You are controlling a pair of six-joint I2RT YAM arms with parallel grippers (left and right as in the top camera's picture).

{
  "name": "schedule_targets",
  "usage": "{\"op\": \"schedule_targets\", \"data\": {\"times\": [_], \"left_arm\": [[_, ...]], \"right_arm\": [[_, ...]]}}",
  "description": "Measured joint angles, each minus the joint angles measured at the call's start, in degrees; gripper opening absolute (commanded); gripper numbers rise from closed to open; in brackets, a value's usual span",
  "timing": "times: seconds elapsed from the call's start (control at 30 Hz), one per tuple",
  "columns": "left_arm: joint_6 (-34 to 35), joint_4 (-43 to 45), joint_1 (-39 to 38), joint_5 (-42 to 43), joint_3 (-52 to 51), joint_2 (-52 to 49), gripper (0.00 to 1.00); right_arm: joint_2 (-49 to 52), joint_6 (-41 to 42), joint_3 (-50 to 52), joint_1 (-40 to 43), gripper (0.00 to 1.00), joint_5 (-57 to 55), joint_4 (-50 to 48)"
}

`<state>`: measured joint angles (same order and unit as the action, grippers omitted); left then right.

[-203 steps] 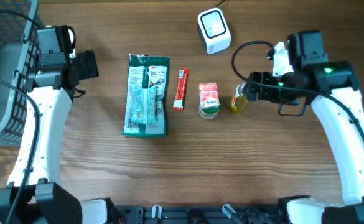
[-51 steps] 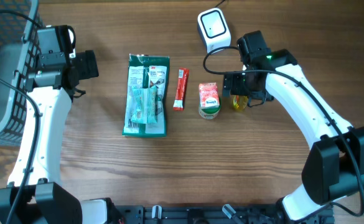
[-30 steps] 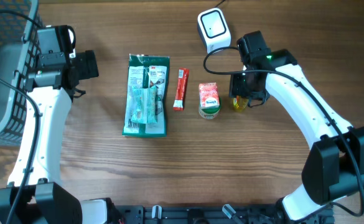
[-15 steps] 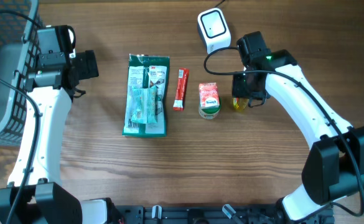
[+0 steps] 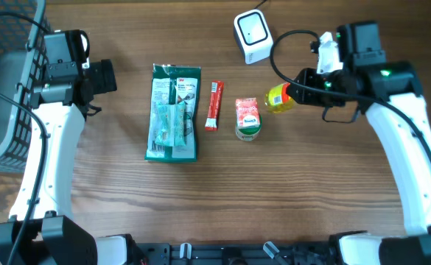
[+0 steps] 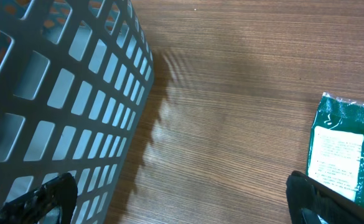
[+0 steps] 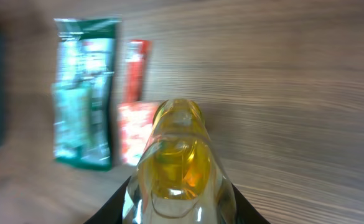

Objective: Scan the item barcode
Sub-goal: 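Lift the oil bottle with the right gripper and tilt it sideways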

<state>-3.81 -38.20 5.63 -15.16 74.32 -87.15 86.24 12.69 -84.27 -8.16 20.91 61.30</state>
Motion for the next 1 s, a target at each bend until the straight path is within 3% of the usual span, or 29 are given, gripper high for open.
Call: {"op": "schedule_targets", "data": {"times": [0.5,1.0], "left_arm": [[0.0,0.0,0.0,0.0,0.0,0.0,1.0],[0.0,0.0,0.0,0.0,0.0,0.0,1.0]], "right_arm": [[-3.0,-8.3,0.0,2.8,0.22,42.6,0.6],[-3.0,-10.5,0.0,2.9,0.22,48.1,3.0]]}}
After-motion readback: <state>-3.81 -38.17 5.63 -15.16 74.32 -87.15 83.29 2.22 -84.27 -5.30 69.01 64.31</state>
